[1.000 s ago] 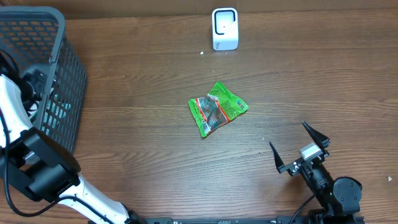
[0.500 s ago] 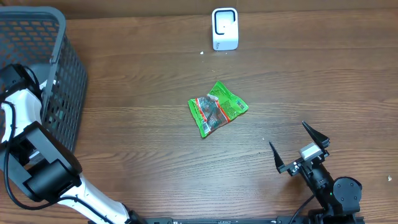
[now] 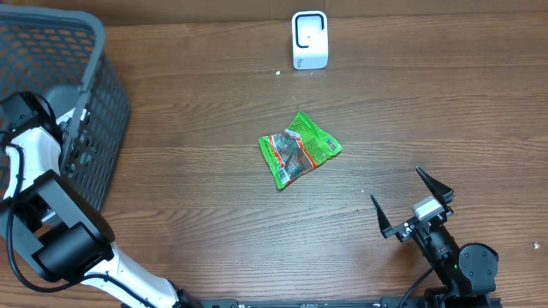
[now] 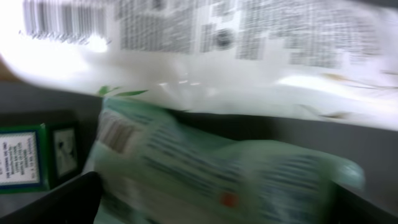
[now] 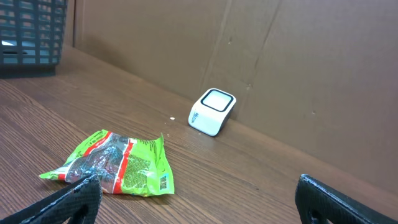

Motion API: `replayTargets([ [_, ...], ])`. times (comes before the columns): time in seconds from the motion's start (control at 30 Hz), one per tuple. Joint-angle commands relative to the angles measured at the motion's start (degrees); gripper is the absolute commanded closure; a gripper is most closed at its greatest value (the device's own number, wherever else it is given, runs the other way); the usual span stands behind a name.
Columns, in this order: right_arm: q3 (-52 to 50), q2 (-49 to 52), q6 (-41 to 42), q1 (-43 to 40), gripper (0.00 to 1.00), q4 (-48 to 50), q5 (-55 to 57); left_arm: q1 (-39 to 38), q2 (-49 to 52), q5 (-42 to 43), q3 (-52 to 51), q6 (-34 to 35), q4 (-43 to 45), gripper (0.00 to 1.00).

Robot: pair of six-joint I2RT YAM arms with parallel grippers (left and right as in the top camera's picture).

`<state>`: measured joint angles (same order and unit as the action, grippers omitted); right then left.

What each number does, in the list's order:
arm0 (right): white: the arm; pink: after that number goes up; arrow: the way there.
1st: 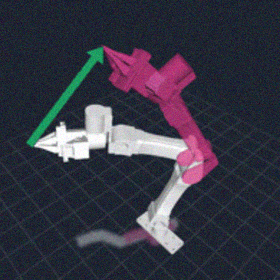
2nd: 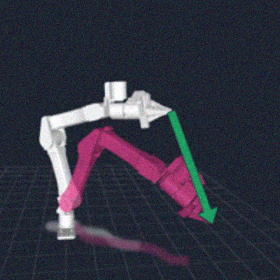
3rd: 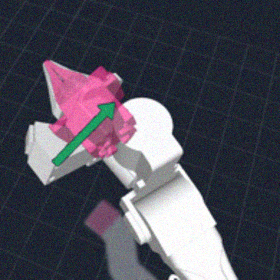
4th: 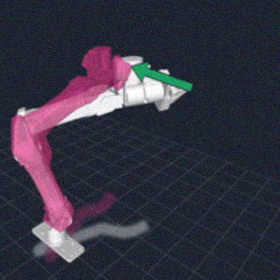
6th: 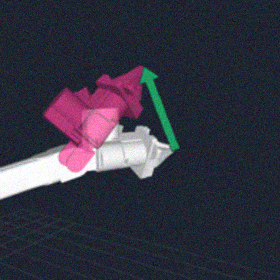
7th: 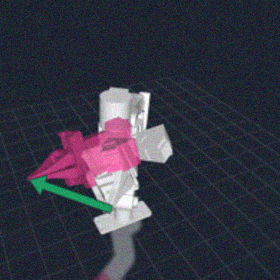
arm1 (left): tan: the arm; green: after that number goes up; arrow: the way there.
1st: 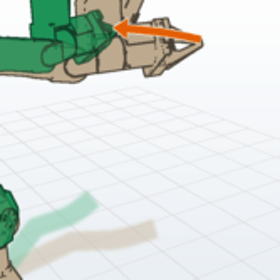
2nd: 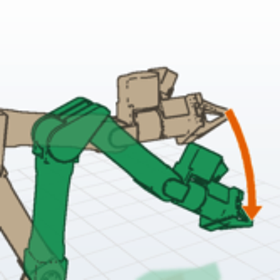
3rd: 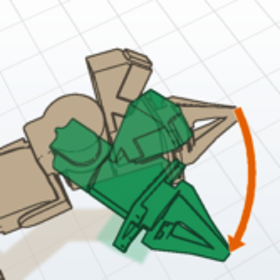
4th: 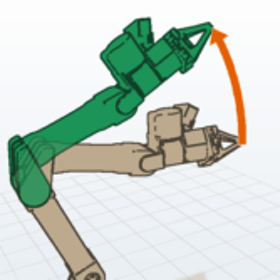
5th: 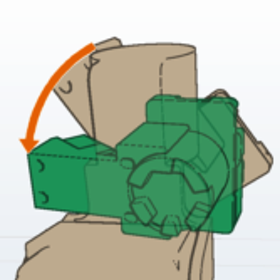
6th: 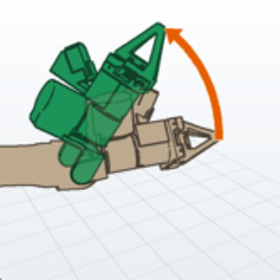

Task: Scan the item barcode
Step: 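Return the left gripper to the basket and grasp the light-blue packet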

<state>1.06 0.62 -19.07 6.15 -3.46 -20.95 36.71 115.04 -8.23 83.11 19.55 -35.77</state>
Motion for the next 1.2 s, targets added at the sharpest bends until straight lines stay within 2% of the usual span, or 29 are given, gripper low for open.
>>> replayTargets([
  [0.0, -0.61, -0.46, 0.7, 0.37, 0.0, 0.33, 0.35, 0.0, 5.95, 0.48, -4.81, 0.87, -1.53, 0.19],
  [0.03, -0.59, -0.46, 0.7, 0.37, 0.0, 0.31, 0.35, 0.0, 6.38, 0.59, -4.81, 0.85, -1.84, 0.32],
  [0.07, -0.61, -0.46, 0.7, 0.37, 0.0, 0.31, 0.35, 0.0, 6.47, 0.79, -4.81, 0.87, -2.01, 0.49],
  [0.1, -0.61, -0.46, 0.7, 0.37, 0.0, 0.31, 0.35, 0.0, 6.45, 0.83, -4.74, 1.09, -2.03, 0.72],
  [0.17, -0.61, -0.46, 0.7, 0.37, 0.0, 0.31, 0.35, 0.0, 6.12, 0.98, -3.8, 1.27, -2.23, 0.96],
  [0.3, -0.59, -0.46, 0.7, 0.37, 0.0, 0.33, 0.35, 0.0, 5.86, 3.89, 2.67, 1.25, -6.08, 0.96],
  [0.43, -0.61, -0.46, 0.7, 0.37, 0.0, 0.31, 0.35, -0.17, 5.79, 6.03, 14.49, 1.25, -14.8, 0.96],
  [0.7, -0.61, -0.46, 0.7, 0.37, 0.0, 0.31, 0.35, -1.36, 5.79, 6.4, 48.02, -1.55, -41.72, 0.96],
  [0.87, -0.61, -0.46, 0.7, 0.37, 0.0, 0.31, 0.35, -2.67, 5.79, 7.08, 69.59, -3.69, -54.8, 0.96],
  [0.97, -0.61, -0.46, 0.7, 0.37, 0.0, 0.31, 0.35, -3.69, 5.79, 10.82, 81.7, -5.92, -60.87, 0.96],
  [1.03, -0.61, -0.46, 0.7, 0.37, 0.0, 0.31, 0.35, -5.05, 4.79, 19.08, 87.49, -10.69, -61.05, 0.96],
  [1.1, -0.61, -0.46, 0.7, 0.37, 0.0, 0.31, 0.35, -6.93, 3.08, 25.14, 89.53, -12.24, -61.02, 0.96],
  [1.17, -0.61, -0.46, 0.7, 0.37, 0.0, 0.31, 0.35, -9.84, 1.11, 27.02, 89.99, -12.37, -61.02, 0.96],
])
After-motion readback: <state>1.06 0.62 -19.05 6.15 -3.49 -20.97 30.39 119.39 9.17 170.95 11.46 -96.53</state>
